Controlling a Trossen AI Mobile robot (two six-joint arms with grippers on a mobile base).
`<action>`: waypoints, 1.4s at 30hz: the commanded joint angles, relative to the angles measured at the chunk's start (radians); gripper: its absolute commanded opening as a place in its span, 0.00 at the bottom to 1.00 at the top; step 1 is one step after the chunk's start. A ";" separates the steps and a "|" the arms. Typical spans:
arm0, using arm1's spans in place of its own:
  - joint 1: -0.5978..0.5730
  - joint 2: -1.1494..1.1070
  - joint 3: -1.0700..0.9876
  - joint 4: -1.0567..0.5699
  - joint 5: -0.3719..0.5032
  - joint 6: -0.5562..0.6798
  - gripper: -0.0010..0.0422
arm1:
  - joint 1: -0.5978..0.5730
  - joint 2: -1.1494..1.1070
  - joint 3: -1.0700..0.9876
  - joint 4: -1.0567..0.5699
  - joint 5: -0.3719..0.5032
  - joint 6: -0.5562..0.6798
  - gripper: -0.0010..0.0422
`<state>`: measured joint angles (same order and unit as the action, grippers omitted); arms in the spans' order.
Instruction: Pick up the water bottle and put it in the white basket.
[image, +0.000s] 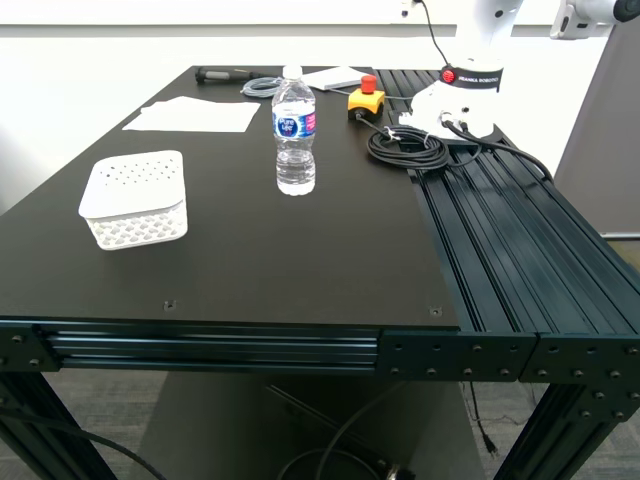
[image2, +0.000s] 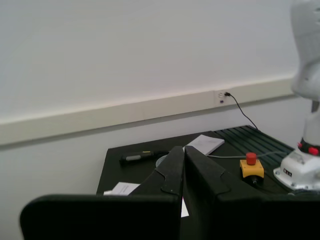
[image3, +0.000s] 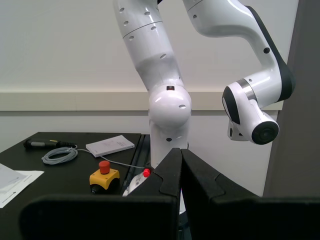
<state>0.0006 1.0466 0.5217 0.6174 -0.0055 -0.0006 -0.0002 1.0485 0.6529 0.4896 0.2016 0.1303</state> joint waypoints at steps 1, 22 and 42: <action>0.000 0.000 0.002 0.003 0.000 0.000 0.02 | -0.001 0.027 0.183 -0.262 0.039 0.151 0.02; 0.000 0.000 0.002 0.005 0.000 0.000 0.02 | -0.230 0.986 1.691 -1.552 0.035 0.396 0.02; 0.000 0.000 0.002 0.000 0.000 0.000 0.02 | -0.458 1.216 1.692 -1.584 -0.014 0.408 0.02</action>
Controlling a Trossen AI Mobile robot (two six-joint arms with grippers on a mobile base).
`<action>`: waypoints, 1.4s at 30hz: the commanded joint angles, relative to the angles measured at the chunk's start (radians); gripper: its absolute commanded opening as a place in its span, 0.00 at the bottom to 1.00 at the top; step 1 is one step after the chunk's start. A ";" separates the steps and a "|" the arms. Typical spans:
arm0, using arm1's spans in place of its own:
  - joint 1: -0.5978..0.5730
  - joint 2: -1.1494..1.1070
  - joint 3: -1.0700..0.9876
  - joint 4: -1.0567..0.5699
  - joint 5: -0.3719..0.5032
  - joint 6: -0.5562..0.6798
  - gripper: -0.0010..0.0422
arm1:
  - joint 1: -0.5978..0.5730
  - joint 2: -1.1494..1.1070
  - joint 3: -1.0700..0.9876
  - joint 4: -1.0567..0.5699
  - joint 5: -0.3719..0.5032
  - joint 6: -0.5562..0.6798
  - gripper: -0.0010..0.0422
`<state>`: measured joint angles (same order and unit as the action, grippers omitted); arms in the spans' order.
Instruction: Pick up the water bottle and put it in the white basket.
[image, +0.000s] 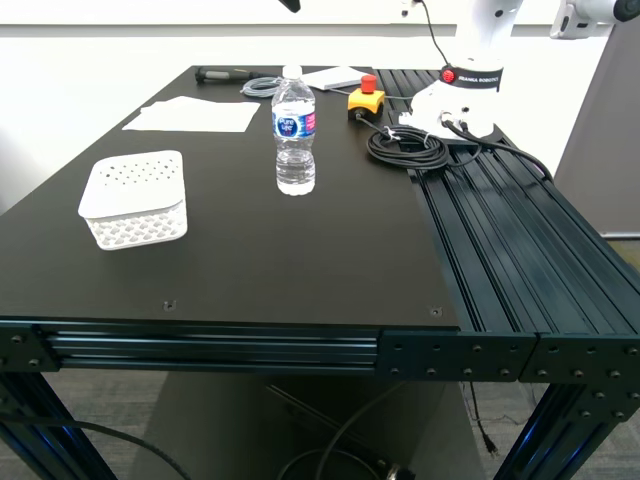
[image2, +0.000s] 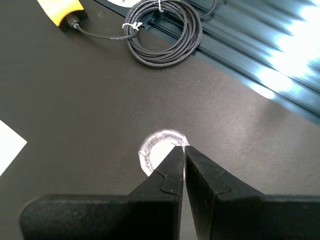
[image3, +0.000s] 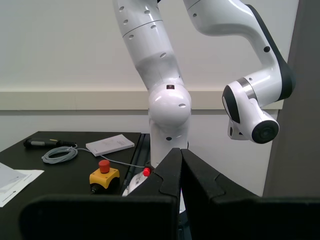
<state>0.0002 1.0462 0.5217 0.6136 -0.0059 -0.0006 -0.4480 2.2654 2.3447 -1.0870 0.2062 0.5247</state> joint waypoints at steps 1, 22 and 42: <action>0.001 0.000 0.002 0.003 0.000 0.000 0.02 | -0.012 0.000 0.000 -0.011 -0.013 0.013 0.02; 0.001 0.000 0.002 0.003 0.000 0.000 0.02 | -0.008 0.005 -0.103 0.058 -0.042 0.053 0.51; 0.001 0.000 0.002 0.004 0.000 0.000 0.02 | 0.011 0.005 -0.219 0.189 -0.101 0.053 0.61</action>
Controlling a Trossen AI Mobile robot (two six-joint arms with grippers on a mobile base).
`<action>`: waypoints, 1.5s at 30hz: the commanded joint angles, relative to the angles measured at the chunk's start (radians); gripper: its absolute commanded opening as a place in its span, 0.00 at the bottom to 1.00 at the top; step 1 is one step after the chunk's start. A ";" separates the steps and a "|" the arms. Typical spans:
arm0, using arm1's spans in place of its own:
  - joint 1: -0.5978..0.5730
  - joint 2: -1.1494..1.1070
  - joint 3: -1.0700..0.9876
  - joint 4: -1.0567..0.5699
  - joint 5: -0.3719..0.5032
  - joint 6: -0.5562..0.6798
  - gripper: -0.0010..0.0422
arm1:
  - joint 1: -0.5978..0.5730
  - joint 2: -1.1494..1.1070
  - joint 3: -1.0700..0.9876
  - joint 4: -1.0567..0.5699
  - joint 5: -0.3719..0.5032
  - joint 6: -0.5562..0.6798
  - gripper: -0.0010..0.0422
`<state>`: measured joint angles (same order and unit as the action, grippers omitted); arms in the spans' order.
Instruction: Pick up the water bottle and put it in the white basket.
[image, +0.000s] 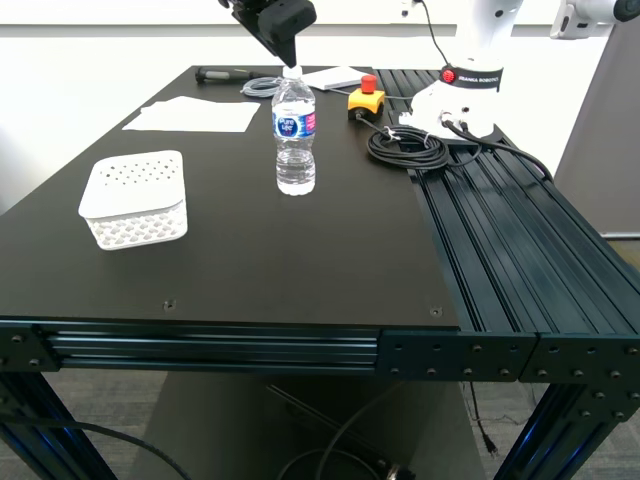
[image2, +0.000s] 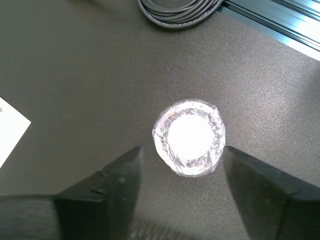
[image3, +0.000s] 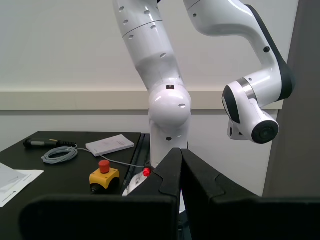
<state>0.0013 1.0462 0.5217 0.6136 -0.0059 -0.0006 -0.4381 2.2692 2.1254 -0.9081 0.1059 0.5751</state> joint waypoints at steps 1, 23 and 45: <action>0.000 0.000 0.002 0.003 0.000 0.000 0.02 | 0.002 0.001 -0.002 0.021 0.000 0.002 0.66; 0.000 0.000 0.002 0.004 0.000 0.000 0.02 | -0.008 0.001 -0.227 0.223 0.100 -0.002 0.55; 0.000 0.000 0.002 0.002 0.000 0.000 0.02 | 0.098 -0.233 -0.211 0.082 -0.006 -0.028 0.02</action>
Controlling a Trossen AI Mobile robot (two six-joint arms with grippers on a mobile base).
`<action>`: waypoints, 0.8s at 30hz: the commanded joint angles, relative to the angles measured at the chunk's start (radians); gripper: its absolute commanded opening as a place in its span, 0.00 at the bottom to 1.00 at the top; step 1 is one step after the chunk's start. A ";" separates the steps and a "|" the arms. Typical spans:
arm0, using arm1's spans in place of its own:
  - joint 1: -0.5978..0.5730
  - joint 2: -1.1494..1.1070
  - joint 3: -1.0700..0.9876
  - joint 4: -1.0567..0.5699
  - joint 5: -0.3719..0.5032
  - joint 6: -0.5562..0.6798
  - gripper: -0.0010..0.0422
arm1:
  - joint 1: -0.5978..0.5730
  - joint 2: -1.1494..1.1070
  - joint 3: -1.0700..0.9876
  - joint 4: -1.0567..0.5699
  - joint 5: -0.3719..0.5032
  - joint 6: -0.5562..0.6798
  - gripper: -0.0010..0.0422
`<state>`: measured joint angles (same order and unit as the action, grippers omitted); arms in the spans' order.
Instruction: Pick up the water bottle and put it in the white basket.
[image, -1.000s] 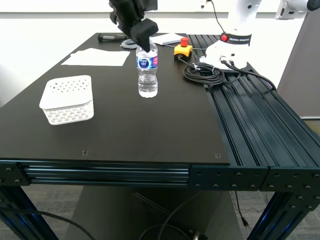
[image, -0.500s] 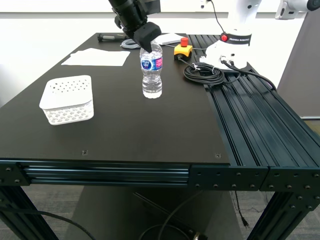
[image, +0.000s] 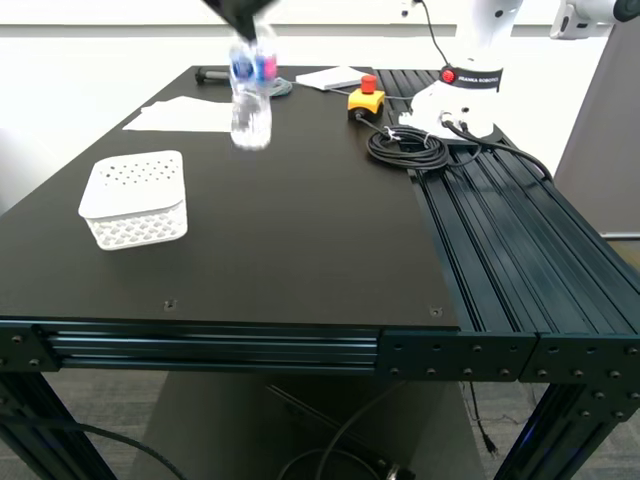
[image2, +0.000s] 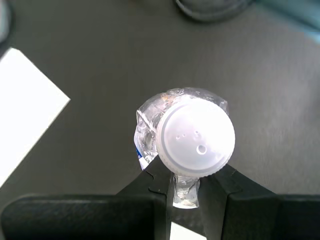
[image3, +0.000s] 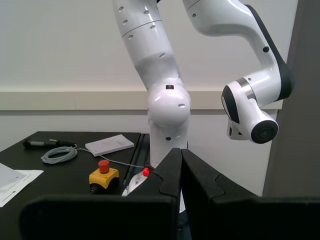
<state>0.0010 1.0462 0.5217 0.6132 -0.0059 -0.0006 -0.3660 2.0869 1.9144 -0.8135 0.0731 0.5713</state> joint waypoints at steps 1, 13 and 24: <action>0.000 0.000 0.002 0.002 0.000 0.000 0.02 | 0.038 -0.076 0.000 -0.017 0.049 -0.038 0.02; 0.000 0.000 0.002 -0.001 0.000 0.000 0.02 | 0.195 -0.203 -0.016 -0.291 0.031 -0.045 0.02; 0.000 0.000 0.002 0.000 0.000 0.000 0.02 | 0.273 -0.203 -0.080 -0.284 -0.032 0.010 0.02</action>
<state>0.0006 1.0462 0.5217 0.6094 -0.0063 -0.0006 -0.0967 1.8858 1.8328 -1.0977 0.0383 0.5735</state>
